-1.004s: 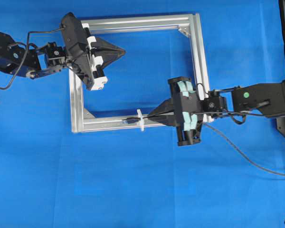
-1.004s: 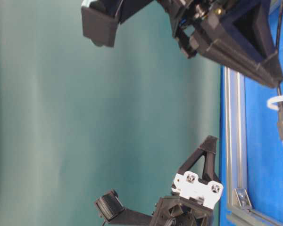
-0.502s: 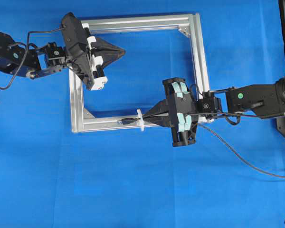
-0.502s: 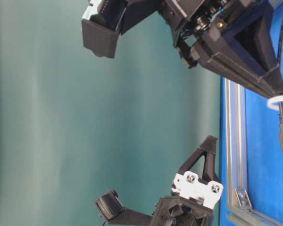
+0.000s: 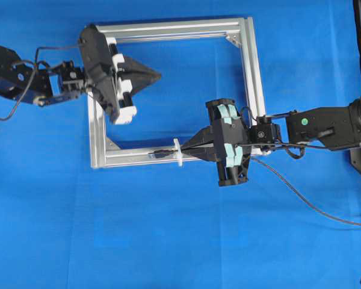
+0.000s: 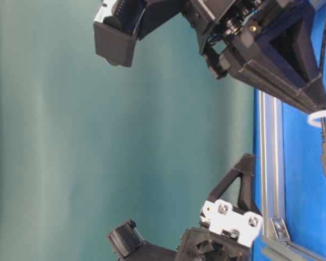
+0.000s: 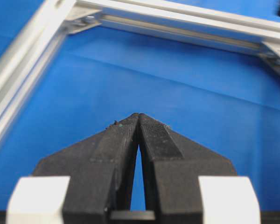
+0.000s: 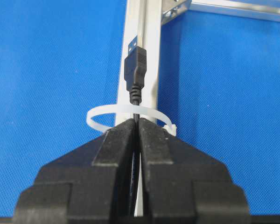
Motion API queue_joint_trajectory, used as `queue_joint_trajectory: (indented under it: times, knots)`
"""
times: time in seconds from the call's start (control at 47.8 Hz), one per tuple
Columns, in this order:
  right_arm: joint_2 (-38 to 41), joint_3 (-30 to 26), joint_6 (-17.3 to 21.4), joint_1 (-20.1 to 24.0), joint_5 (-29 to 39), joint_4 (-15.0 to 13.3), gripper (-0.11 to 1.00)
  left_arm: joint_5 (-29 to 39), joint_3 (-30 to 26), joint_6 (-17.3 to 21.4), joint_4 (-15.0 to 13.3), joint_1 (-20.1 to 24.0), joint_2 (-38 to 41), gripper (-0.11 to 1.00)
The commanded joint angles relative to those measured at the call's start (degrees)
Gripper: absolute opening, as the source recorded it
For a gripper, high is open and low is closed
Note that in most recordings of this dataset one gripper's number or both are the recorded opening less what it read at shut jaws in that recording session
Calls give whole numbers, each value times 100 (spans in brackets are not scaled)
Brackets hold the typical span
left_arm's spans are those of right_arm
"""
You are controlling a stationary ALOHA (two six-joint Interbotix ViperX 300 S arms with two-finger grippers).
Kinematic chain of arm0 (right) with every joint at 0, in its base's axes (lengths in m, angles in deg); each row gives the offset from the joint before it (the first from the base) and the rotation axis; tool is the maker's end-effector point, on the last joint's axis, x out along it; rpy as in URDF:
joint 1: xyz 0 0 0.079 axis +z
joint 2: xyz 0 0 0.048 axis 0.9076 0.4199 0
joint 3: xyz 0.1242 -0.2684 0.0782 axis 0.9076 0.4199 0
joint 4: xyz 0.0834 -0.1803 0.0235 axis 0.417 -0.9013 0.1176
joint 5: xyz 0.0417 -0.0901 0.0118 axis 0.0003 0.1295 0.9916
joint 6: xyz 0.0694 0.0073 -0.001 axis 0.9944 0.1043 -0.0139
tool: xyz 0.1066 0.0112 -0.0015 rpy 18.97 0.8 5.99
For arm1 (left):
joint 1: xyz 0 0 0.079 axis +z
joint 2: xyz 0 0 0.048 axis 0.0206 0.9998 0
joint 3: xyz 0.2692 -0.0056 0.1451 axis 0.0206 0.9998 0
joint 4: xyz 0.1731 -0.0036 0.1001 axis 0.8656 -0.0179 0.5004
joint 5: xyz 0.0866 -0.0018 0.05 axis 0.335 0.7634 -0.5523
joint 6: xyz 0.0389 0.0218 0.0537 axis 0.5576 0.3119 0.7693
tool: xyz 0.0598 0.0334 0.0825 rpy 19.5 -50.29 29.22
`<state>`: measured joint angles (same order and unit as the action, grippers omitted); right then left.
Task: Insert the wire through the string loop located in the center.
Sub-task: 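Bring the left gripper open toward the plug past the loop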
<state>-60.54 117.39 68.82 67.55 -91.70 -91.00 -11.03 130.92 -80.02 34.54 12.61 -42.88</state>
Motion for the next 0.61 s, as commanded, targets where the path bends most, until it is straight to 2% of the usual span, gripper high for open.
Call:
queue_joint_trajectory:
  times: [0.0,0.335,0.586]
  knots:
    - [-62,-97,-9,9,-62,-9,-2,-26,-18,-97,18,-211,-185,0]
    - [-62,-105,-9,18,-62,-9,-2,-26,220,-650,18,-1125,-439,0]
    - [-70,-105,-18,9,-62,-9,-2,-26,158,-668,18,-1811,-457,0]
